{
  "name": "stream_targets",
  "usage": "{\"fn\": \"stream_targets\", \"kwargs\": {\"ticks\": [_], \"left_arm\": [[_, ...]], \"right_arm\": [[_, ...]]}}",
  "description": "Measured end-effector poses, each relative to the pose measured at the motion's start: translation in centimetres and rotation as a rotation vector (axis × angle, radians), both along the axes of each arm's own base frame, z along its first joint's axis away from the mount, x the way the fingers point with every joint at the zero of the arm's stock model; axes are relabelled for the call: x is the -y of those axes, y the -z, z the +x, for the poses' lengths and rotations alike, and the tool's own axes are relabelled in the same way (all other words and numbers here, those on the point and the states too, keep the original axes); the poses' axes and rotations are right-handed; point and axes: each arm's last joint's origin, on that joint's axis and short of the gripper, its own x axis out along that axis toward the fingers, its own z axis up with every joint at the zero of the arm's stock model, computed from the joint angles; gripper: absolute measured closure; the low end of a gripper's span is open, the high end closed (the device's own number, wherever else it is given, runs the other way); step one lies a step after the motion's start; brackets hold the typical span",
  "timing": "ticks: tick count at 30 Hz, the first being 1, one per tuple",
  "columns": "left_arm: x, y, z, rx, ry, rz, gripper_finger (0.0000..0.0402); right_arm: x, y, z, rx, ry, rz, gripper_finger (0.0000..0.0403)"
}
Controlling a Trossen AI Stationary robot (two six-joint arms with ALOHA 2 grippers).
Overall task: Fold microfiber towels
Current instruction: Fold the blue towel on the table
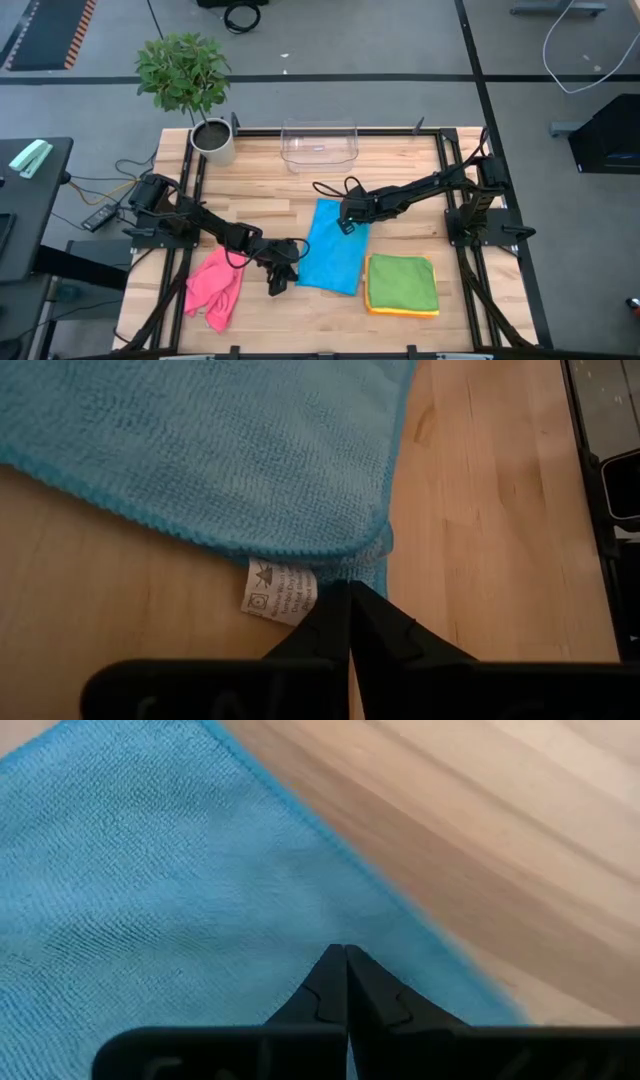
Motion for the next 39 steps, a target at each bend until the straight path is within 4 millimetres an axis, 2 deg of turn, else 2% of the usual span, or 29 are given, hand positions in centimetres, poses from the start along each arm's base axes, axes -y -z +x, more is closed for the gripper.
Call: {"fn": "stream_targets", "kwargs": {"ticks": [4,9,15,19,23,25,29,32,34,37,39], "left_arm": [[0.0,0.0,0.0,0.002,-0.001,0.001,0.0396],[0.0,0.0,0.0,0.003,-0.005,0.005,0.0386],[-0.1,0.0,0.0,0.004,-0.008,0.007,0.0396],[0.0,0.0,0.1,0.007,-0.009,0.007,0.0386],[-0.3,-0.3,0.1,0.016,-0.005,0.006,0.0380],[-0.8,-0.8,0.1,0.016,0.022,-0.012,0.0380],[-2.4,-3.1,-0.2,0.031,0.109,-0.114,0.0376],[-3.8,-4.8,-0.7,0.030,0.185,-0.192,0.0371],[-4.5,-6.0,-0.9,0.102,0.232,-0.172,0.0371],[-5.6,-7.4,-0.3,0.279,0.171,0.033,0.0387],[-6.9,-6.8,0.2,0.304,0.102,0.148,0.0394]], "right_arm": [[-0.1,-1.7,0.1,0.039,-0.015,-0.004,0.0401],[-0.7,-1.9,-0.5,0.000,-0.048,0.023,0.0401],[-0.9,-0.1,-2.0,-0.075,-0.008,0.074,0.0401],[-0.9,0.5,-2.7,-0.081,0.010,0.076,0.0401],[-1.1,-0.9,-2.5,-0.073,-0.042,0.070,0.0401],[-1.1,-2.9,-1.8,0.014,-0.059,0.057,0.0401],[-1.5,-5.1,-2.1,0.077,-0.103,0.066,0.0401],[-3.3,-6.9,-1.8,0.197,-0.181,0.107,0.0401],[-5.1,-6.9,-1.7,0.230,-0.205,0.142,0.0401],[-8.2,-6.0,-1.1,0.288,-0.233,0.177,0.0401],[-9.6,-5.0,-1.1,0.265,-0.212,0.177,0.0401]]}}
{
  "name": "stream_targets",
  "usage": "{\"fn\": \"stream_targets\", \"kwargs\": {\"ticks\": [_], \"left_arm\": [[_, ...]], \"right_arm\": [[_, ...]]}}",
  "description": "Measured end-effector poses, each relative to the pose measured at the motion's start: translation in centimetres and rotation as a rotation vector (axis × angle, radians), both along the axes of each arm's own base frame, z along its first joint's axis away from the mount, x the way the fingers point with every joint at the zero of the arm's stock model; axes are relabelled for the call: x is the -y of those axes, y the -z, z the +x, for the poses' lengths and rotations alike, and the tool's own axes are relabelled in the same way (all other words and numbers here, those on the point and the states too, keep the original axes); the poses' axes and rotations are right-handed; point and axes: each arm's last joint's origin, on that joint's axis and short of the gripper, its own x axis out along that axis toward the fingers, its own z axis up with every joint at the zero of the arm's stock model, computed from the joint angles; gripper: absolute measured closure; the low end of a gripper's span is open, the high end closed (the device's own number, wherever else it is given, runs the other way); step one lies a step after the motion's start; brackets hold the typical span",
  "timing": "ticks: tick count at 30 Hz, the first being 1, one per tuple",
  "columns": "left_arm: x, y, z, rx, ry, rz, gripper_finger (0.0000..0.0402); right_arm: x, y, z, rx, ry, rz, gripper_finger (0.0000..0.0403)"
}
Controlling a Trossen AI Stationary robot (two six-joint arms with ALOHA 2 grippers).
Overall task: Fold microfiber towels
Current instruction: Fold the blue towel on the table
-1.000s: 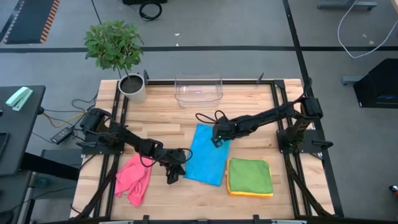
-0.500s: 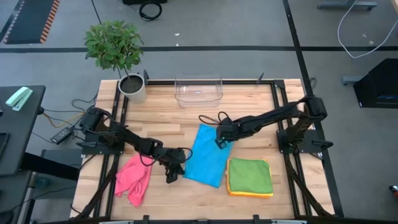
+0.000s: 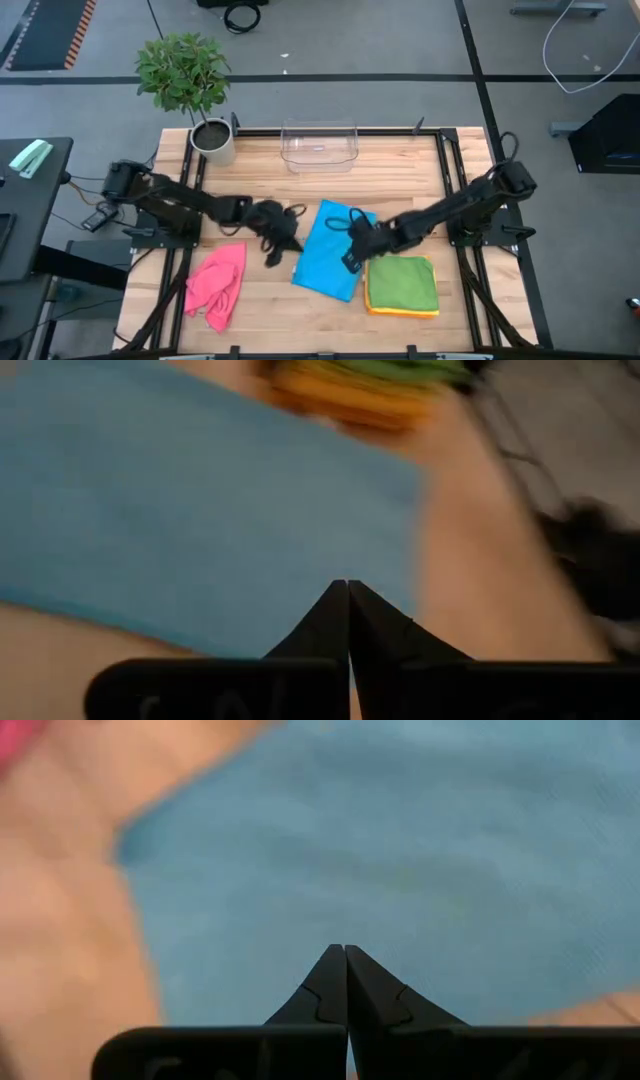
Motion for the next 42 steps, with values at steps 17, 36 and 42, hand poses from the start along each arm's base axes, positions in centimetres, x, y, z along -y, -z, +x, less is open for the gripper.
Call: {"fn": "stream_targets", "kwargs": {"ticks": [17,36,42], "left_arm": [[-7.1,5.6,8.7,-0.306,-0.045,0.248,0.0396],[-3.1,-2.3,-2.1,-0.387,-0.088,0.306,0.0392],[1.1,-1.5,-6.5,-0.194,0.072,0.248,0.0366]], "right_arm": [[0.0,0.2,-0.9,-0.049,0.122,-0.024,0.0401],[-2.6,-2.0,0.7,0.232,-0.257,-0.215,0.0401],[-3.4,-0.6,2.8,0.299,-0.461,-0.344,0.0378]]}}
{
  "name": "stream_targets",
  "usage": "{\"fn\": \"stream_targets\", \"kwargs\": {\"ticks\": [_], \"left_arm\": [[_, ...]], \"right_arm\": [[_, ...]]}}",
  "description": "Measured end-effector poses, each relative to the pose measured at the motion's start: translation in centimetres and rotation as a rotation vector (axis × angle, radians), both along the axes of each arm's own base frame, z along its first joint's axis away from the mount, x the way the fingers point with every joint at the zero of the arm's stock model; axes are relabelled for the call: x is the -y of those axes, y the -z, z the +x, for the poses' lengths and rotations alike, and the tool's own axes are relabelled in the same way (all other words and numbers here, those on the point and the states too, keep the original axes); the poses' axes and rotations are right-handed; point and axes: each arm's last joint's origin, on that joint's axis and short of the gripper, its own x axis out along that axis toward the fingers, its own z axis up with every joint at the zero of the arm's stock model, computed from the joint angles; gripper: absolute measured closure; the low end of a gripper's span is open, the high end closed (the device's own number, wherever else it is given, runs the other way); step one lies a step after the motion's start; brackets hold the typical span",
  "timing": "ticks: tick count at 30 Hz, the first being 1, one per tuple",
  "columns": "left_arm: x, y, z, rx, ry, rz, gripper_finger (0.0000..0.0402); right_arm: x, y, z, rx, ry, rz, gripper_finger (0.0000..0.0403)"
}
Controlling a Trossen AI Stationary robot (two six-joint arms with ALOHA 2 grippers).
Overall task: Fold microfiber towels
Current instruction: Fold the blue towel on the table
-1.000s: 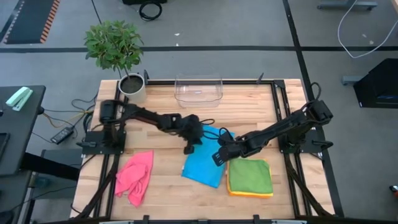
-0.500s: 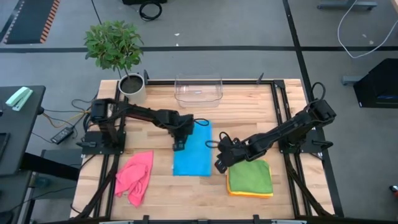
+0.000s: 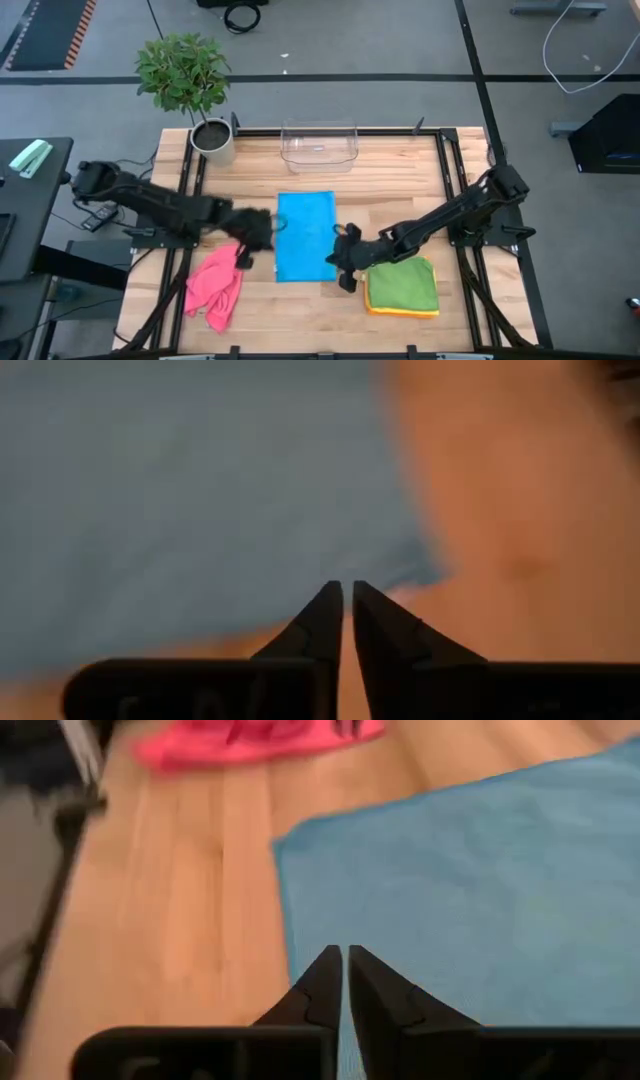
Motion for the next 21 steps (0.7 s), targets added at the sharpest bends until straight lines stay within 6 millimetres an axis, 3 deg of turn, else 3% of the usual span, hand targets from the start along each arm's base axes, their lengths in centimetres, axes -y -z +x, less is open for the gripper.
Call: {"fn": "stream_targets", "kwargs": {"ticks": [4,8,14,21], "left_arm": [[3.3,1.6,-1.3,0.164,0.205,-0.005,0.0326],[5.6,2.5,-1.7,0.278,0.343,0.102,0.0276],[6.4,4.0,-0.9,0.263,0.327,0.196,0.0197],[6.9,6.4,0.1,0.225,0.371,0.245,0.0138]], "right_arm": [[-1.2,1.6,1.2,-0.061,-0.159,-0.079,0.0343],[-2.1,3.0,1.5,-0.129,-0.260,-0.154,0.0303],[-2.2,4.2,1.6,-0.174,-0.342,-0.172,0.0257],[-2.4,6.4,1.5,-0.254,-0.412,-0.172,0.0244]]}}
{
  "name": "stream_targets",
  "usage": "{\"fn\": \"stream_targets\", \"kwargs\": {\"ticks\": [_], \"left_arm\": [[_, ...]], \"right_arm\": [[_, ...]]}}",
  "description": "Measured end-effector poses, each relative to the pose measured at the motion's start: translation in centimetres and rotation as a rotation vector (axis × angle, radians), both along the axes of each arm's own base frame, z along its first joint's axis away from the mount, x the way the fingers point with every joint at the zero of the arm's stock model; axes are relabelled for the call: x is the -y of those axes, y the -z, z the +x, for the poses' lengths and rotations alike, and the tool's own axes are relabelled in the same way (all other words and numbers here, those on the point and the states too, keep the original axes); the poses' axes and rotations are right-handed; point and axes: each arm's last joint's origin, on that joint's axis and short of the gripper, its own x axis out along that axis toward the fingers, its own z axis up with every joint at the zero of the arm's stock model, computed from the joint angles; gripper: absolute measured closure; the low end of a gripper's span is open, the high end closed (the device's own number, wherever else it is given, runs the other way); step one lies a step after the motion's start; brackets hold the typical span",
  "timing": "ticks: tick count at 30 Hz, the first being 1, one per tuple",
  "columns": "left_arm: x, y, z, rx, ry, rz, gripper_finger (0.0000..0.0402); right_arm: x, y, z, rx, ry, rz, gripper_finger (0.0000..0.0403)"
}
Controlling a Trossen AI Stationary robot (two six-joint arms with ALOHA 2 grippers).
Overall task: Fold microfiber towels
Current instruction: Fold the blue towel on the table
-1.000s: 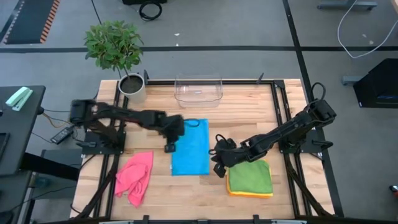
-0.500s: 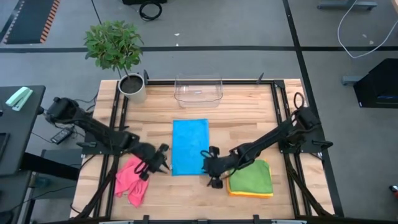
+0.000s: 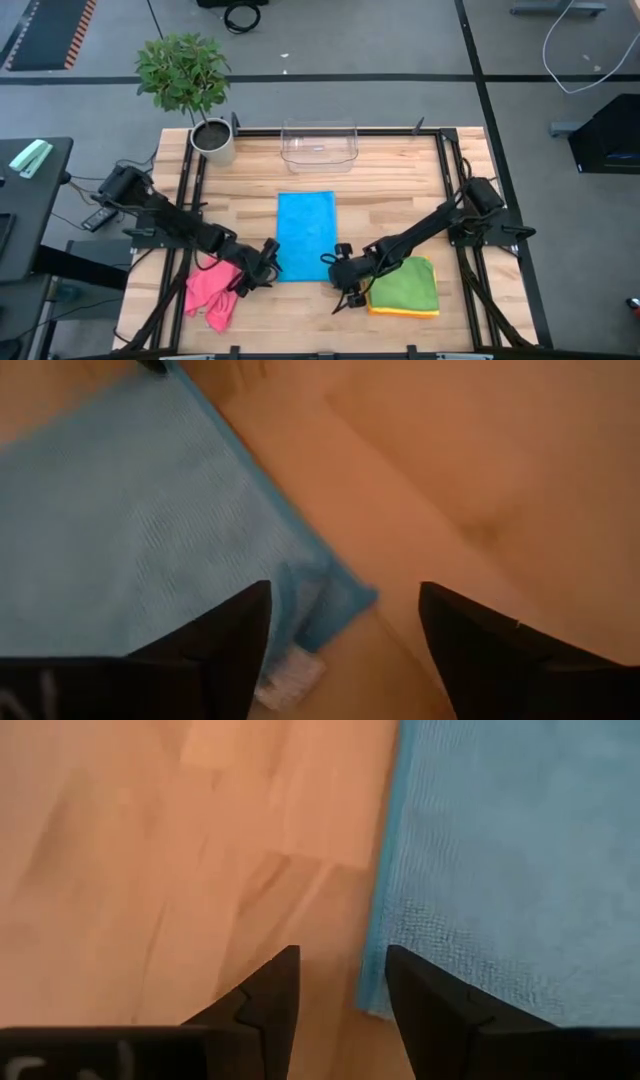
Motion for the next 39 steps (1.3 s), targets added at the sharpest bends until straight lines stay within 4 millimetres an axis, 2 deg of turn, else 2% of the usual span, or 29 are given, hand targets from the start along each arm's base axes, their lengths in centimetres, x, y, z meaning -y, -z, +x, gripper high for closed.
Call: {"fn": "stream_targets", "kwargs": {"ticks": [6,11,17,26,28,33,39], "left_arm": [[0.2,1.3,0.3,-0.028,0.001,-0.001,0.0133],[0.2,1.4,0.5,-0.015,0.000,-0.005,0.0160],[-0.2,1.6,0.5,-0.053,0.002,0.005,0.0236],[-1.3,1.8,0.8,-0.066,-0.072,0.036,0.0375],[-1.6,2.0,0.9,-0.073,-0.107,0.033,0.0391],[-1.7,2.7,1.1,-0.097,-0.136,0.009,0.0390],[-1.4,2.8,1.1,-0.102,-0.162,-0.046,0.0394]], "right_arm": [[-0.2,1.1,0.2,-0.030,0.006,0.023,0.0244],[-0.2,1.1,0.2,-0.032,0.011,0.026,0.0244],[-0.1,1.1,0.2,-0.037,0.015,0.028,0.0244],[-0.1,1.2,0.1,-0.044,0.032,0.038,0.0244],[-0.1,1.2,0.1,-0.043,0.037,0.031,0.0248],[0.3,1.2,0.1,-0.043,0.097,0.009,0.0289],[0.7,1.3,0.2,-0.051,0.126,0.005,0.0385]]}}
